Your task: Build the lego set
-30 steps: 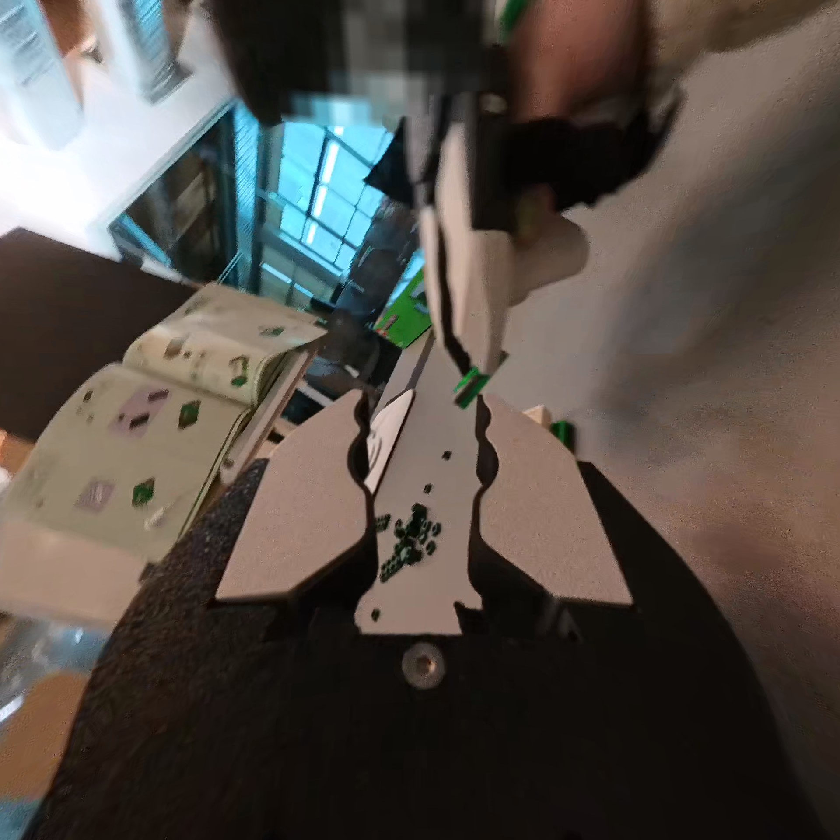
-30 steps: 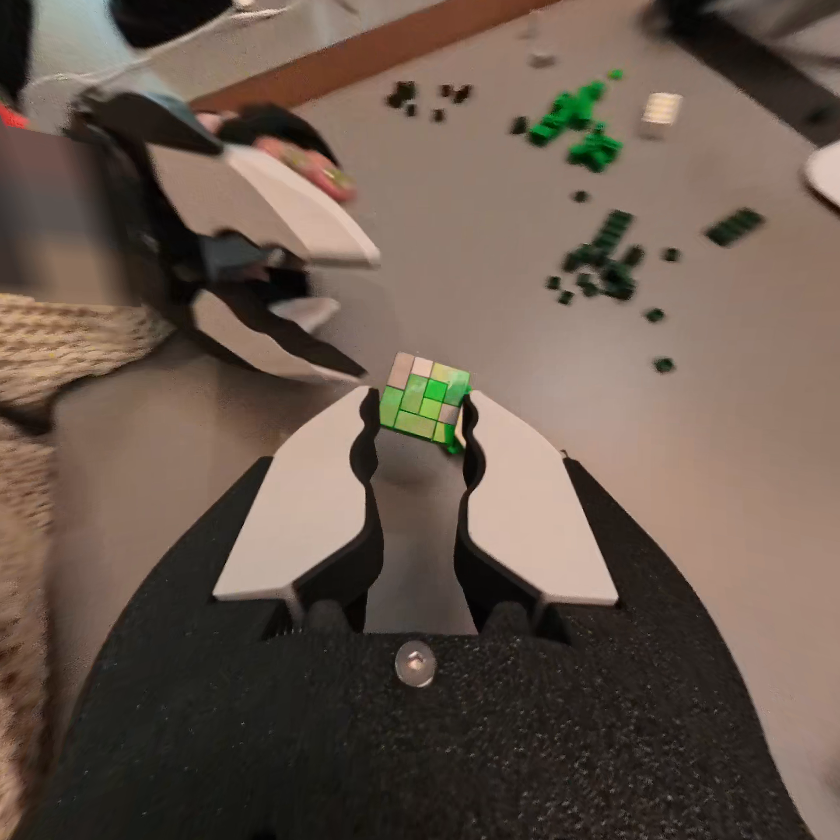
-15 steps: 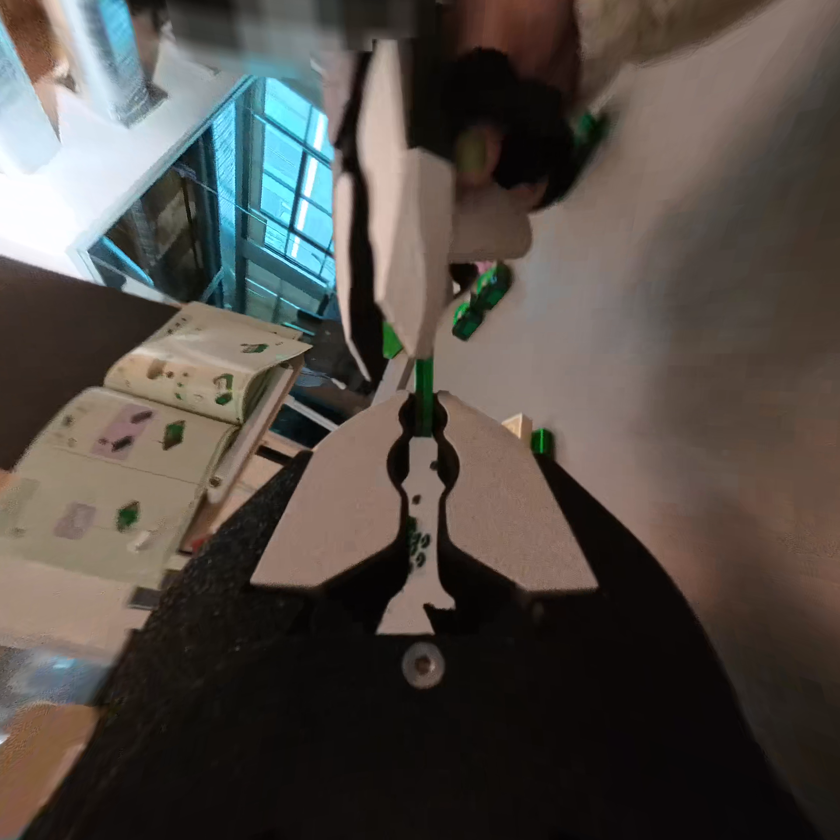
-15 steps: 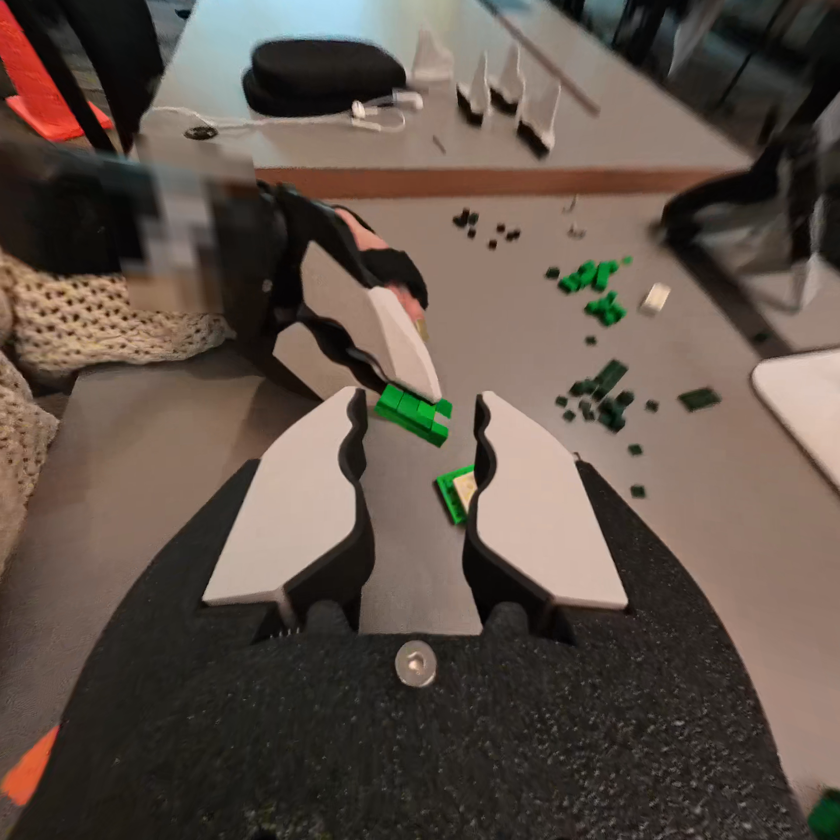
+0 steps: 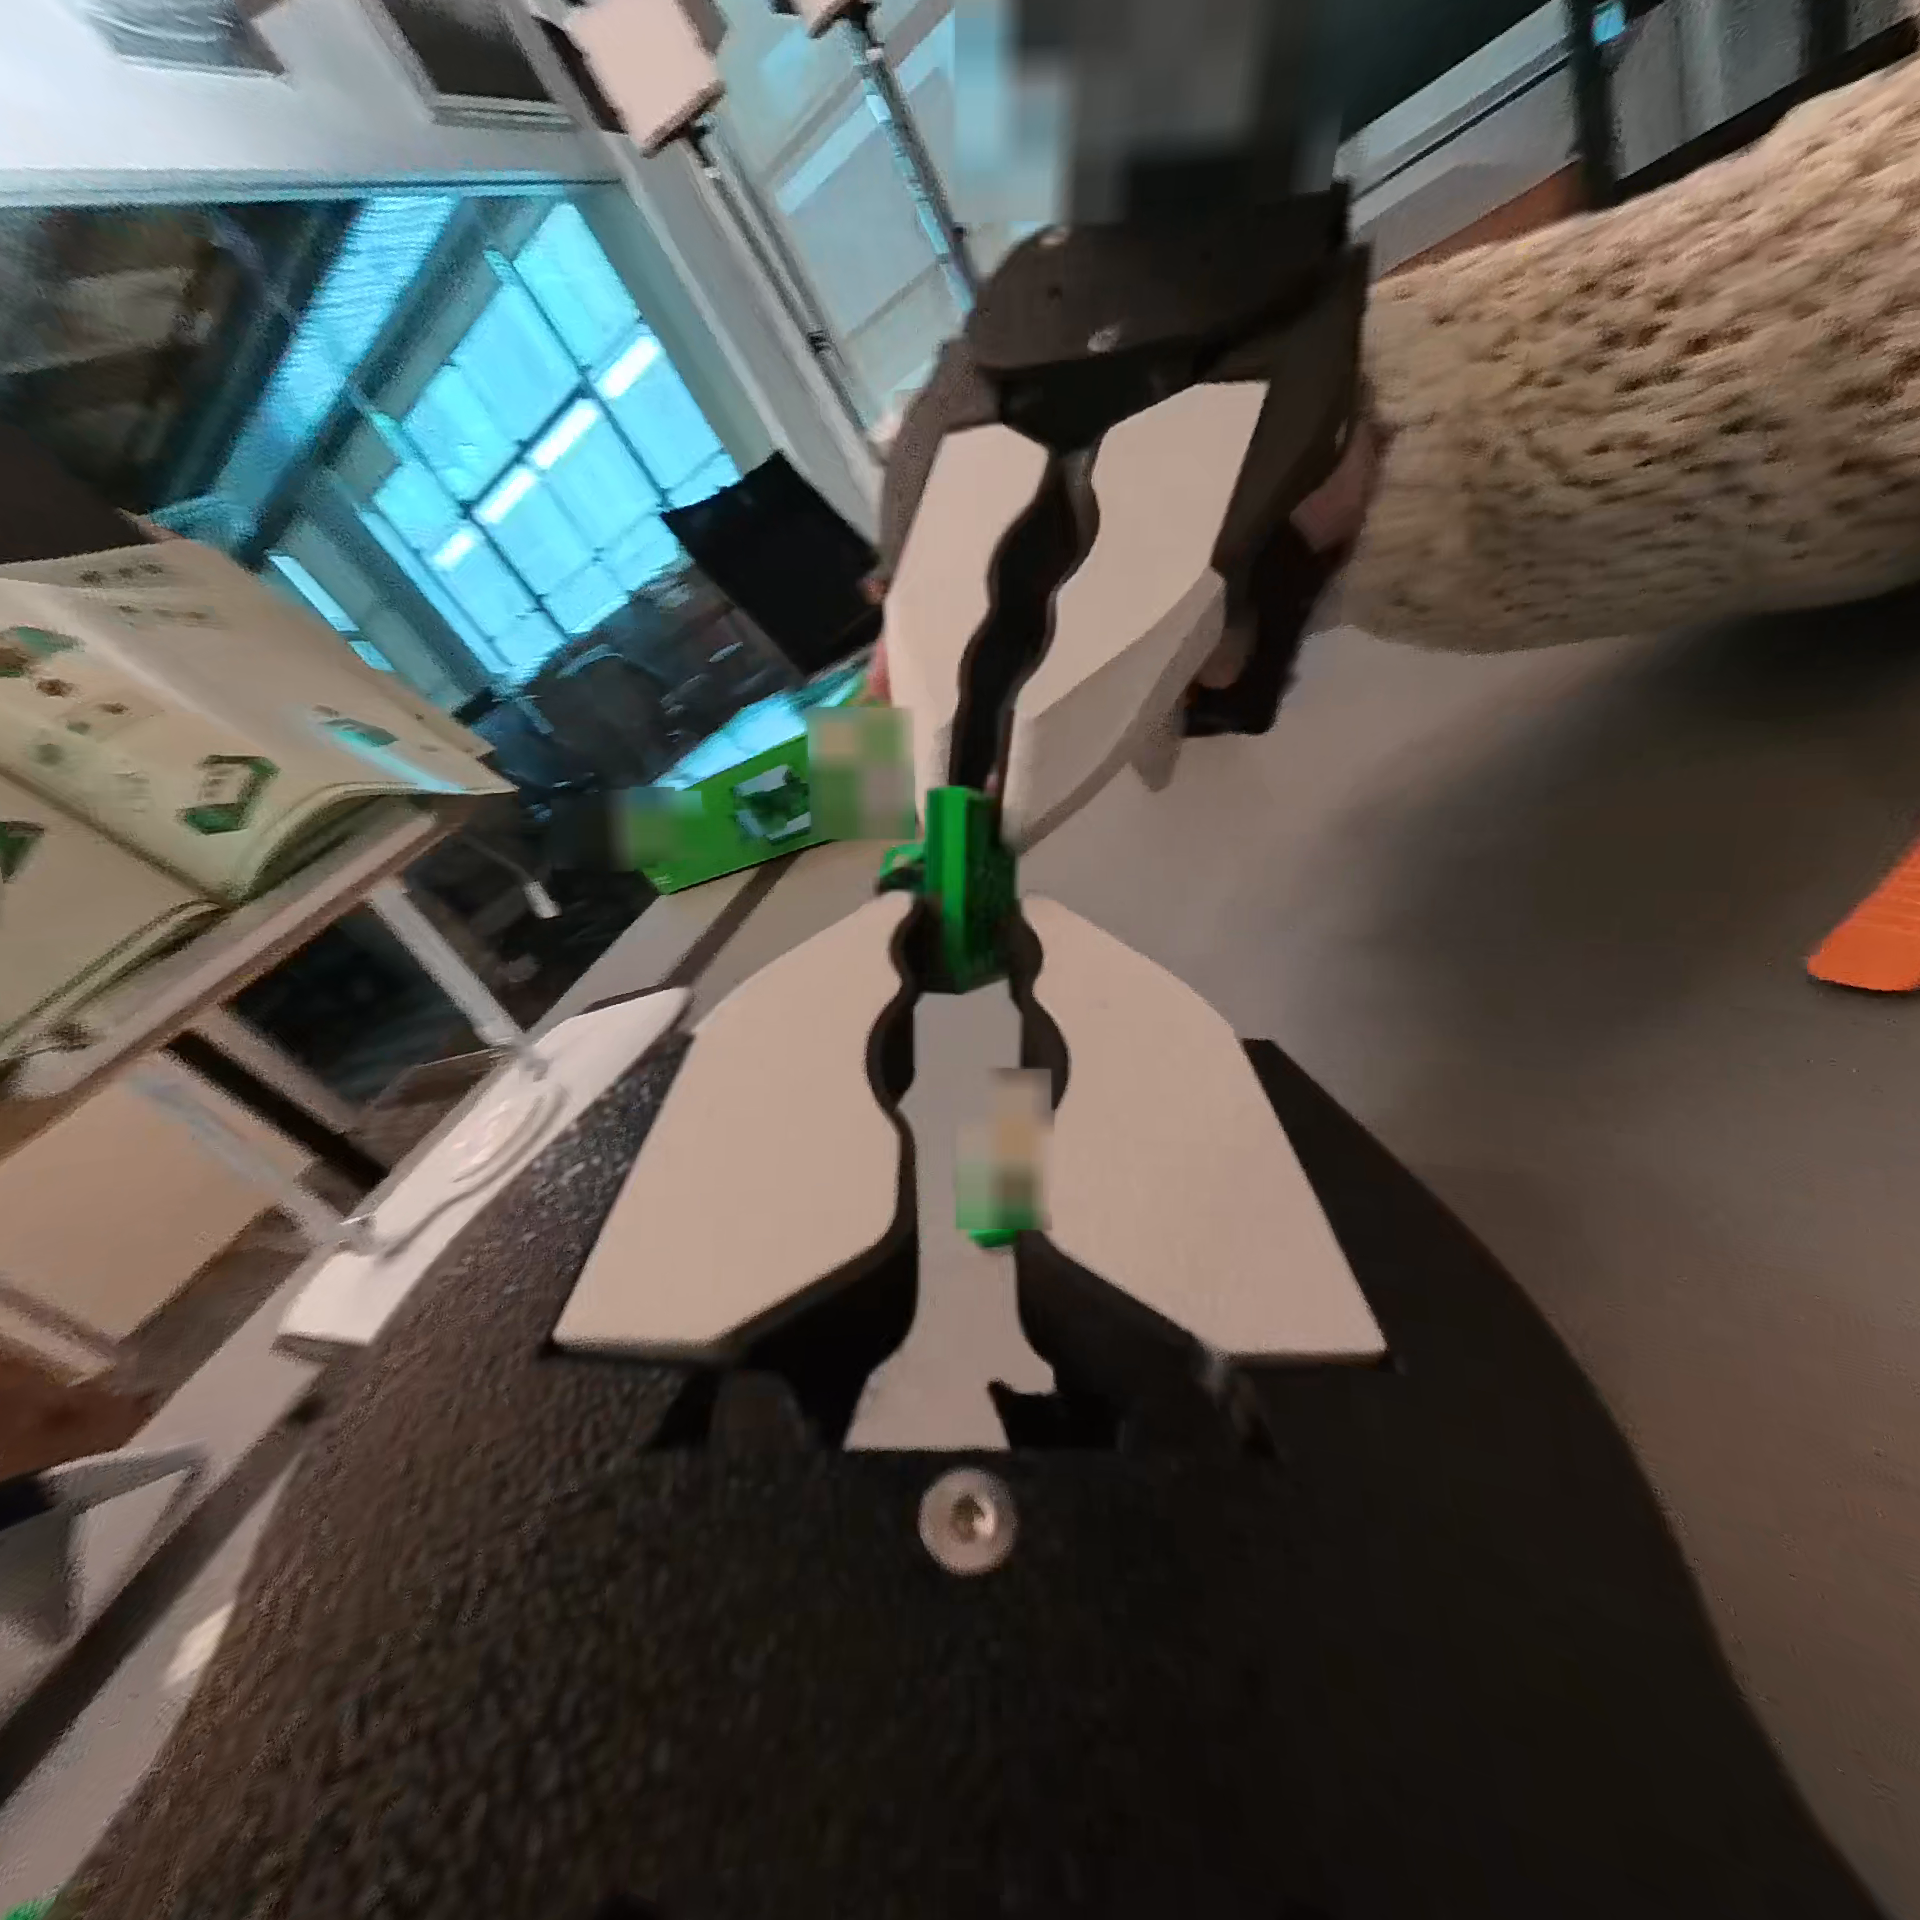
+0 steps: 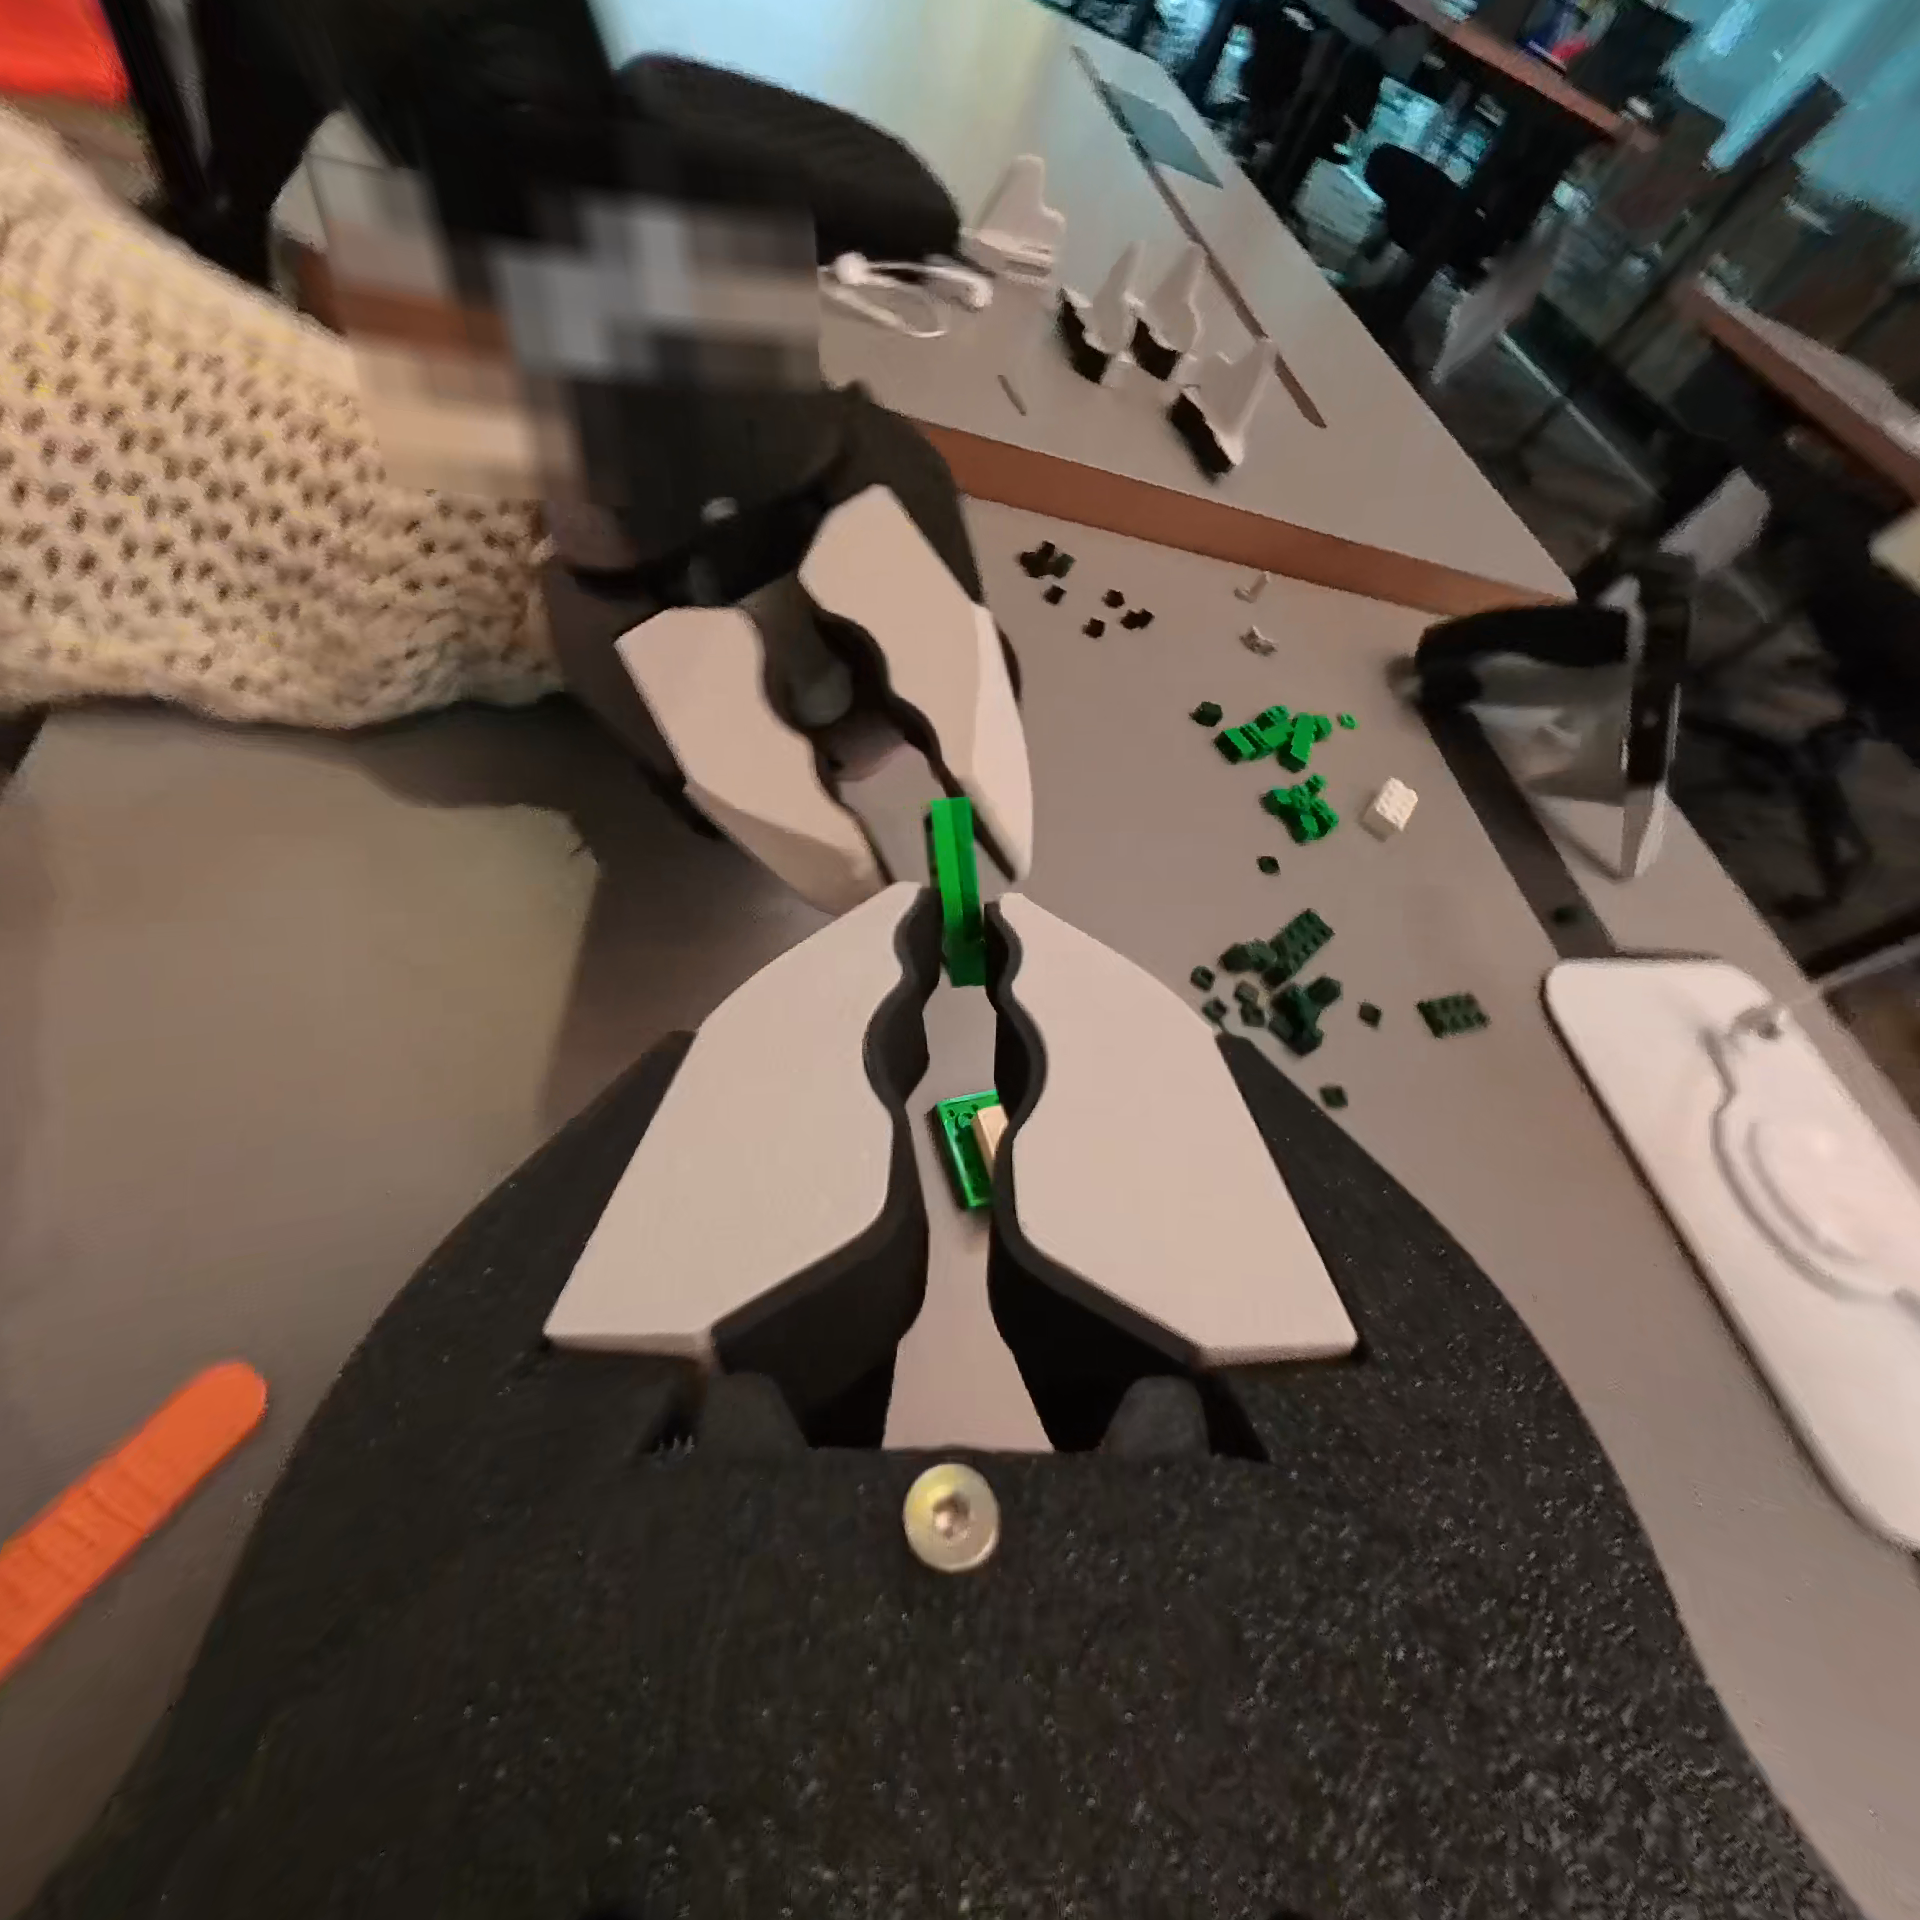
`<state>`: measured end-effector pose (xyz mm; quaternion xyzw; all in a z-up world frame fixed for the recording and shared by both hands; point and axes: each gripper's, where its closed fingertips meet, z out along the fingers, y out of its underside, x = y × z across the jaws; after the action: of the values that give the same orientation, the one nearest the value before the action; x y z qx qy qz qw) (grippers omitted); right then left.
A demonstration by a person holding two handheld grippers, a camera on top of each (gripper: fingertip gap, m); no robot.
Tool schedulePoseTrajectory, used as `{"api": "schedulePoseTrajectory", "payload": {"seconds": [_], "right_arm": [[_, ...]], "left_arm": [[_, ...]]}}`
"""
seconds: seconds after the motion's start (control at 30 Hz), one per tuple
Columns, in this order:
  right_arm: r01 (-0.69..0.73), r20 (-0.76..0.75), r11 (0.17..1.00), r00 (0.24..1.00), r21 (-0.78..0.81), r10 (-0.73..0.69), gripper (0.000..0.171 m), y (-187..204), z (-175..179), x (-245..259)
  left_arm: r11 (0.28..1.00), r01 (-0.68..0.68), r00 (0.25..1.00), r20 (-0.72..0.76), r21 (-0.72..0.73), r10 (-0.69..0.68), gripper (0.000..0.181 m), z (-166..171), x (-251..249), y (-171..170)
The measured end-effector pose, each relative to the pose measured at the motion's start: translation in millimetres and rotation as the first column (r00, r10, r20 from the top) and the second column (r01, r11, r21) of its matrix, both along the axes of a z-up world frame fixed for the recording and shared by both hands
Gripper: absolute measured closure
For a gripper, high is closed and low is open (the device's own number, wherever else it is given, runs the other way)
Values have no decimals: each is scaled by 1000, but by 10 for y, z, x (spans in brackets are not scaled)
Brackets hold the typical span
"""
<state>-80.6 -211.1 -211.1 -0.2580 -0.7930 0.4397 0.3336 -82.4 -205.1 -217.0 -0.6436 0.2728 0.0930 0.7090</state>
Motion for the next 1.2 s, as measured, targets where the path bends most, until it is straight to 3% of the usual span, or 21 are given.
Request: {"api": "schedulePoseTrajectory", "payload": {"seconds": [0.13, 0.3, 0.5, 0.67, 0.77, 0.87, 1.0, 1.2], "right_arm": [[140, 143, 934, 985, -328, -98, 165, 106, 35, -116], [177, 285, 652, 957, -738, 62, 165, 96, 168, -124], [206, 338, 540, 928, -816, 158, 165, 43, 113, -116], [208, 331, 451, 919, -868, 214, 165, 35, 139, -133], [207, 321, 485, 933, -849, 162, 162, 58, 111, -182], [210, 266, 613, 964, -761, -1, 143, 258, 103, -340], [263, 215, 754, 963, -602, -165, 138, 584, 109, -725], [367, 260, 907, 914, -206, -311, 144, 796, -287, -1677]], "left_arm": [[983, -169, 971, -160, 76, 179, 136, 22, -157, 46], [962, -233, 930, -257, 144, 263, 130, 60, -166, 55], [952, -246, 934, -219, 180, 283, 133, 145, -188, 30], [954, -249, 933, -223, 169, 283, 146, 154, -188, 33], [958, -252, 932, -232, 136, 278, 146, 115, -226, 34], [959, -277, 938, -203, 53, 282, 146, 38, -417, -4], [957, -261, 963, 30, -126, 266, 146, -80, -807, -136], [852, -488, 832, 194, -191, 520, 146, -132, -1625, -440]]}}
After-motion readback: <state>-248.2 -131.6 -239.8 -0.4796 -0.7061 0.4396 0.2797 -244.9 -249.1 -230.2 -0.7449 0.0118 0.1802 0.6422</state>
